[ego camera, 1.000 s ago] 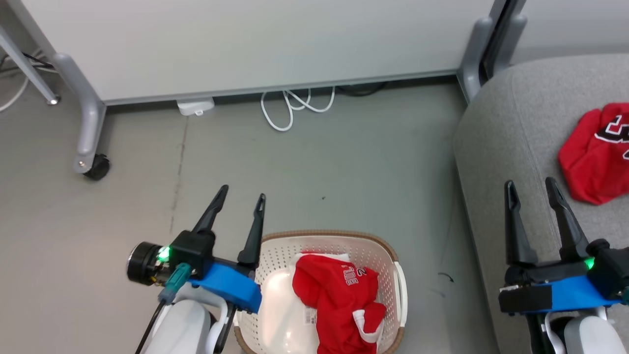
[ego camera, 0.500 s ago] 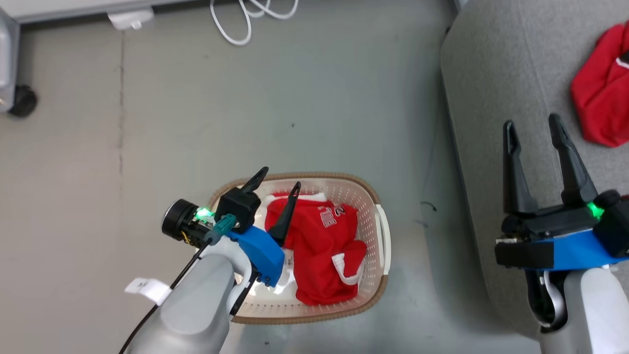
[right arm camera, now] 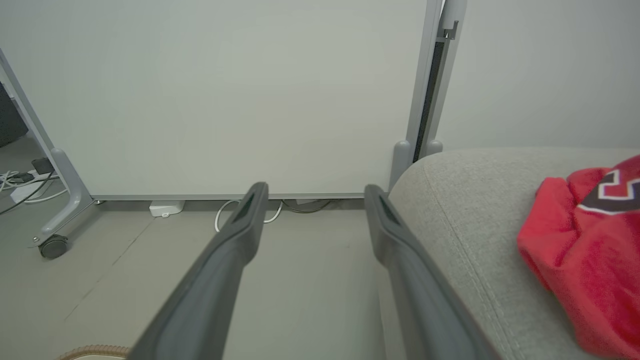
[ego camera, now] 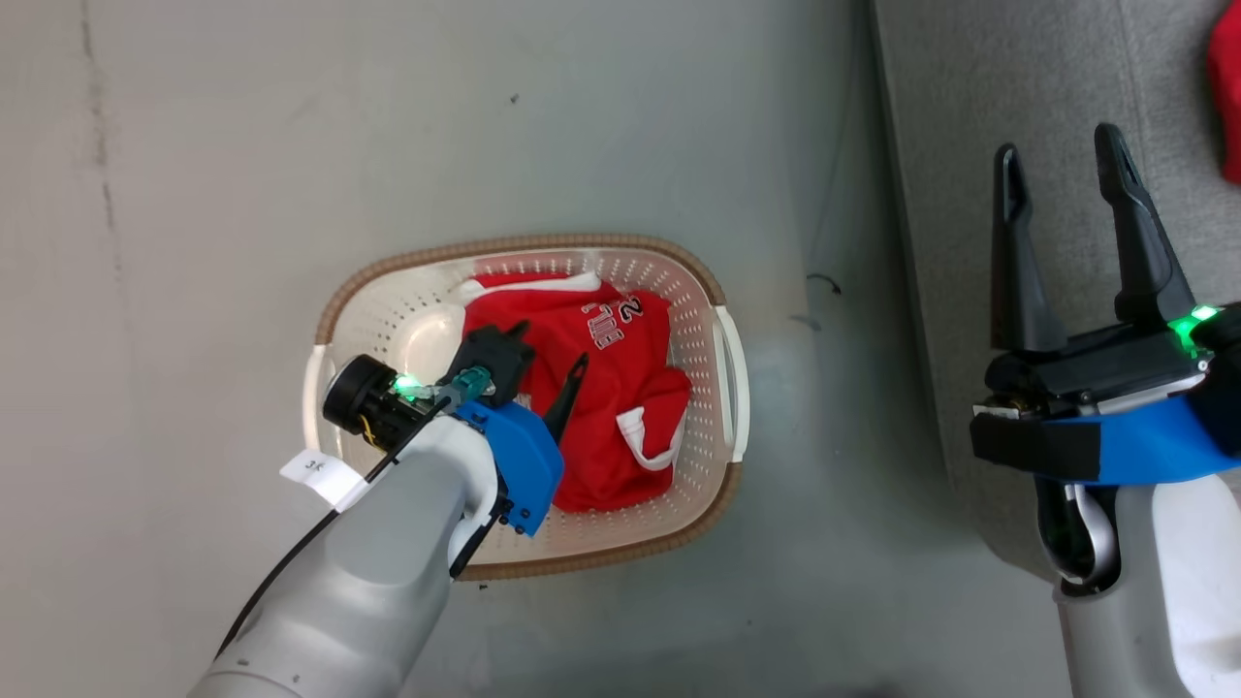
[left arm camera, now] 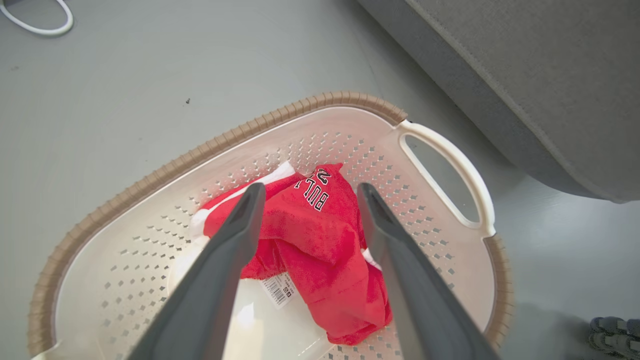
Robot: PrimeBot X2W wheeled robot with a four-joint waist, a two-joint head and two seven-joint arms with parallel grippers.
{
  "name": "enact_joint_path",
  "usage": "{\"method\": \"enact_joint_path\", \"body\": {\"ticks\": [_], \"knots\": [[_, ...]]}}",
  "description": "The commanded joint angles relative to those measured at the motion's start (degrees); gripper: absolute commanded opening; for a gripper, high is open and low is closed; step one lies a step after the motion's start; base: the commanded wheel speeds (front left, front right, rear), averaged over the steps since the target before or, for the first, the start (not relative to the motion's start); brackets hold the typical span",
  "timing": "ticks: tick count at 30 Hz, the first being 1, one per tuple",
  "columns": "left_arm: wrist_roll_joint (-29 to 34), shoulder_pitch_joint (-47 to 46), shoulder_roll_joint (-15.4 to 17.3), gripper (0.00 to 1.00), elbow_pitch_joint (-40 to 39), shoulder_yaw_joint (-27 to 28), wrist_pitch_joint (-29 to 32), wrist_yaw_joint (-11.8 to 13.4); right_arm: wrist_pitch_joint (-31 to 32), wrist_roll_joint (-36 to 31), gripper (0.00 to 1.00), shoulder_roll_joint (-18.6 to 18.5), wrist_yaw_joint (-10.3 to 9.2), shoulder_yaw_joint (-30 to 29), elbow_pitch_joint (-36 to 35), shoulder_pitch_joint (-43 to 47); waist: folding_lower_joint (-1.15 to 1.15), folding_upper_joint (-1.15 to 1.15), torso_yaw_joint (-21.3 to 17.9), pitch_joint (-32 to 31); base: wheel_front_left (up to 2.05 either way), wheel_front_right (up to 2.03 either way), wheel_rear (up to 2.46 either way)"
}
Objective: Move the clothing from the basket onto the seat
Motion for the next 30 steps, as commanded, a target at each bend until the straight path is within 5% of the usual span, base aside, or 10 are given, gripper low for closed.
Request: {"method": "enact_joint_path", "body": {"ticks": [1,12,30], "knots": [[-1.76,-1.68,0.63,1.0,0.81,-1.37,0.71,-0.06,-0.18,-0.22,1.0,0.23,0.03,0.14,-0.69,-1.42,-0.01,0.0,-0.86,3.05,0.0,0.0,0.0],[-13.37,-6.37,3.05,1.0,2.82,-10.42,11.58,-0.06,-0.18,-0.99,1.0,0.68,0.03,1.14,-3.13,-4.66,-0.01,0.0,-2.32,11.52,0.0,0.0,0.0],[-29.35,-10.89,5.27,1.0,0.38,-16.03,20.78,-0.06,-0.18,-1.93,1.0,1.03,0.03,0.6,-5.1,-5.46,-0.01,0.0,-2.83,19.07,0.0,0.0,0.0]]}}
